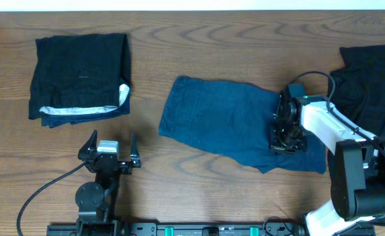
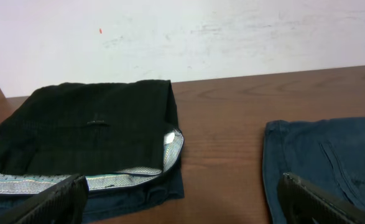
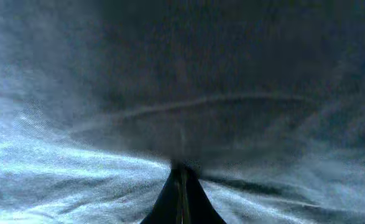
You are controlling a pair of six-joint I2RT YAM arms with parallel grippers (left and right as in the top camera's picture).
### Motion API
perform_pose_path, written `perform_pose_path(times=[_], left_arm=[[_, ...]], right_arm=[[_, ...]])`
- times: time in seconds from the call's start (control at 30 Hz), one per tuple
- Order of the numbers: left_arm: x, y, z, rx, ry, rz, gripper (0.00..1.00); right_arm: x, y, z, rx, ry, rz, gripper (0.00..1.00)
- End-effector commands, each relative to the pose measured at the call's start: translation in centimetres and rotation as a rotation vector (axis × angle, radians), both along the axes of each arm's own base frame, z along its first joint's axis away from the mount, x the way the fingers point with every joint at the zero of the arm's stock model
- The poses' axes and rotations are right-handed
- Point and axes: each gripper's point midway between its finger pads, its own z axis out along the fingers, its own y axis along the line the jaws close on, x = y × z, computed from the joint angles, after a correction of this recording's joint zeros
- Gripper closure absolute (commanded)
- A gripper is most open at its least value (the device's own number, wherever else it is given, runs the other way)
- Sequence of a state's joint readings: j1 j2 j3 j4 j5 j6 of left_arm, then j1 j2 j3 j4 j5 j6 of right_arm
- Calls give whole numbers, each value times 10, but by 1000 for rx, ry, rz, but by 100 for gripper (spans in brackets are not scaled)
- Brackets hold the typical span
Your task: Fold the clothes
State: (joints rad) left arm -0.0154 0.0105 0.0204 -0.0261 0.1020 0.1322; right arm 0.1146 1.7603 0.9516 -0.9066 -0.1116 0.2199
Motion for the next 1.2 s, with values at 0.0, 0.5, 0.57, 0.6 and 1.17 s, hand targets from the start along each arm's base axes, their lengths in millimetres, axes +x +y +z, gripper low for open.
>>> perform_pose_path(times=[0.0, 0.5, 0.57, 0.6, 1.17], left_arm=[[-1, -5, -15, 7, 44, -26, 2], [-1, -5, -15, 7, 44, -26, 2], [-1, -5, -15, 7, 44, -26, 2], [-1, -5, -15, 7, 44, -26, 2], [-1, -5, -15, 7, 44, -26, 2]], right_arm=[[-1, 1, -8, -12, -7, 1, 99], [46, 35, -8, 112, -203, -5, 99], [46, 42, -8, 115, -206, -16, 99], [46, 46, -8, 119, -207, -16, 99], [71, 78, -3, 132, -348, 70, 99]])
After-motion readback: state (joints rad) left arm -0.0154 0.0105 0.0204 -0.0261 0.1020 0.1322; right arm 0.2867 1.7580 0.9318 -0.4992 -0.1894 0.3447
